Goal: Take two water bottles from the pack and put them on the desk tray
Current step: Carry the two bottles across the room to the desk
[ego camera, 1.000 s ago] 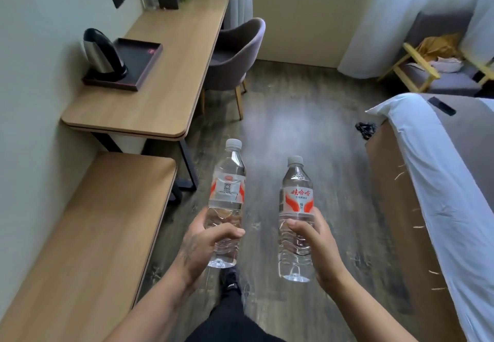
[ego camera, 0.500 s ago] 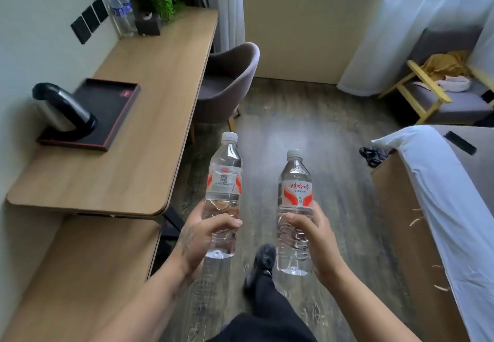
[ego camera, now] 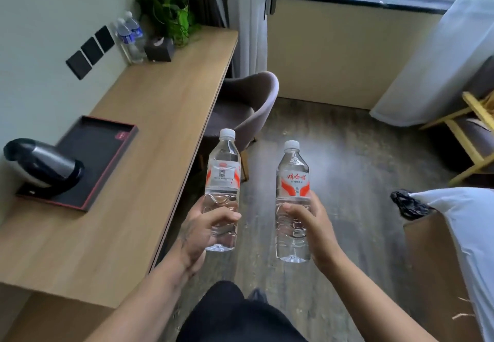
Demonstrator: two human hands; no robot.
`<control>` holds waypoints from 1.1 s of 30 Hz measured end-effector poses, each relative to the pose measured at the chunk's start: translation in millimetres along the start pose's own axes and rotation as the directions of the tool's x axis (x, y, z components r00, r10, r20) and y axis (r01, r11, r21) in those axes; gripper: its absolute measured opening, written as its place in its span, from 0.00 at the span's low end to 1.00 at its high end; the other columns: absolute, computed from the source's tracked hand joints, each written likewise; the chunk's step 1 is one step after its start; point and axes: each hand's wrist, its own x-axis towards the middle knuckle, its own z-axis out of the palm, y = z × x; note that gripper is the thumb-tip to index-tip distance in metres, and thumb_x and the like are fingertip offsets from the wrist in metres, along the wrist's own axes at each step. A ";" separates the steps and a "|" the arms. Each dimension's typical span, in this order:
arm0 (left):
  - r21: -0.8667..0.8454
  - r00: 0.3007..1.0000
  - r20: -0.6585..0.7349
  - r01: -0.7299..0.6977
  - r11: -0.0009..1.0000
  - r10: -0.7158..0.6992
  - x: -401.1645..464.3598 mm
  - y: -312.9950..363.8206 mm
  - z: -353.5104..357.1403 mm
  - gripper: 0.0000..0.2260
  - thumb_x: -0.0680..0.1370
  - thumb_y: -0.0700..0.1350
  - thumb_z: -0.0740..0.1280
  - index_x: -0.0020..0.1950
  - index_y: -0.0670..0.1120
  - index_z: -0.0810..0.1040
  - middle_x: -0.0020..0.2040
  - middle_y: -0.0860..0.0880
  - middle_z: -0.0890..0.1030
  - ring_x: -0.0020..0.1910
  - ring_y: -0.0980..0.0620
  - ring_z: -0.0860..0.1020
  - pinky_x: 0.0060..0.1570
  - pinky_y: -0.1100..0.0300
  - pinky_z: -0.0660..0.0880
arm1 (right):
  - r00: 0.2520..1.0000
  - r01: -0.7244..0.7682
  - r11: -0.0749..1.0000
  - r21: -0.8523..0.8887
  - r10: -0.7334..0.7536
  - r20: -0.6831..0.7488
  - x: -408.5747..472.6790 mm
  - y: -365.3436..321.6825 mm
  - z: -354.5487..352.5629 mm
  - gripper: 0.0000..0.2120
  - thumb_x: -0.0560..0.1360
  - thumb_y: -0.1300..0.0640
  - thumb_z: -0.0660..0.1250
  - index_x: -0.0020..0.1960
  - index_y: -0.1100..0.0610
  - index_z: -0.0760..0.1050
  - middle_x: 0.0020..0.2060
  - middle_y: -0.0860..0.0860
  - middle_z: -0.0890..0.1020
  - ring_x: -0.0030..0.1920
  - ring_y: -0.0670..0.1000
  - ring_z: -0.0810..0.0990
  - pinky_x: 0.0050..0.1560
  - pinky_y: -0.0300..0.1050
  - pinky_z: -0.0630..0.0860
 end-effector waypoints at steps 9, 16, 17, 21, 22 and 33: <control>-0.022 1.000 0.017 0.005 1.000 -0.005 131.0 69.8 20.6 0.23 0.63 0.34 0.76 0.57 0.43 0.85 0.40 0.46 0.85 0.31 0.48 0.83 0.28 0.58 0.79 | 1.000 -0.002 0.999 -0.034 0.002 0.000 144.0 -43.8 6.0 0.26 0.65 0.42 0.76 0.61 0.47 0.79 0.52 0.48 0.89 0.49 0.48 0.90 0.45 0.42 0.85; -0.014 0.997 0.064 0.045 0.999 -0.044 240.4 124.9 23.3 0.22 0.59 0.36 0.79 0.52 0.45 0.86 0.40 0.45 0.85 0.31 0.47 0.83 0.28 0.57 0.79 | 0.998 -0.024 0.999 -0.025 0.022 -0.065 246.0 -77.0 18.4 0.33 0.64 0.42 0.75 0.65 0.54 0.78 0.54 0.54 0.89 0.51 0.53 0.89 0.47 0.47 0.85; -0.015 0.997 0.067 0.050 0.999 -0.049 252.0 133.0 23.8 0.23 0.59 0.37 0.80 0.53 0.44 0.86 0.41 0.45 0.85 0.32 0.46 0.83 0.29 0.57 0.79 | 0.997 -0.027 1.000 -0.016 0.026 -0.073 258.1 -82.8 20.0 0.33 0.63 0.42 0.75 0.65 0.54 0.78 0.54 0.53 0.89 0.51 0.53 0.89 0.48 0.47 0.85; 0.023 0.997 0.065 0.044 0.999 -0.046 293.2 163.6 25.0 0.31 0.56 0.40 0.81 0.59 0.41 0.84 0.43 0.43 0.84 0.35 0.44 0.80 0.29 0.58 0.77 | 0.996 -0.020 0.999 -0.030 0.017 -0.086 299.5 -102.3 28.6 0.32 0.64 0.42 0.75 0.65 0.53 0.77 0.53 0.51 0.89 0.50 0.51 0.89 0.46 0.43 0.85; 0.025 0.997 0.068 0.041 0.999 -0.042 301.6 170.5 24.9 0.32 0.56 0.40 0.81 0.60 0.41 0.83 0.43 0.43 0.83 0.35 0.44 0.80 0.29 0.58 0.76 | 0.996 -0.020 0.999 -0.027 0.018 -0.086 308.8 -106.1 31.5 0.32 0.64 0.42 0.75 0.65 0.53 0.77 0.52 0.50 0.89 0.50 0.50 0.89 0.45 0.43 0.85; -0.051 0.989 -0.134 -0.069 0.996 0.061 347.6 218.0 -12.3 0.25 0.58 0.43 0.81 0.54 0.44 0.85 0.41 0.46 0.85 0.35 0.46 0.82 0.37 0.54 0.79 | 0.992 -0.017 0.994 -0.106 0.030 0.121 420.1 -141.2 91.4 0.34 0.63 0.41 0.74 0.65 0.54 0.76 0.55 0.55 0.87 0.51 0.54 0.89 0.49 0.49 0.86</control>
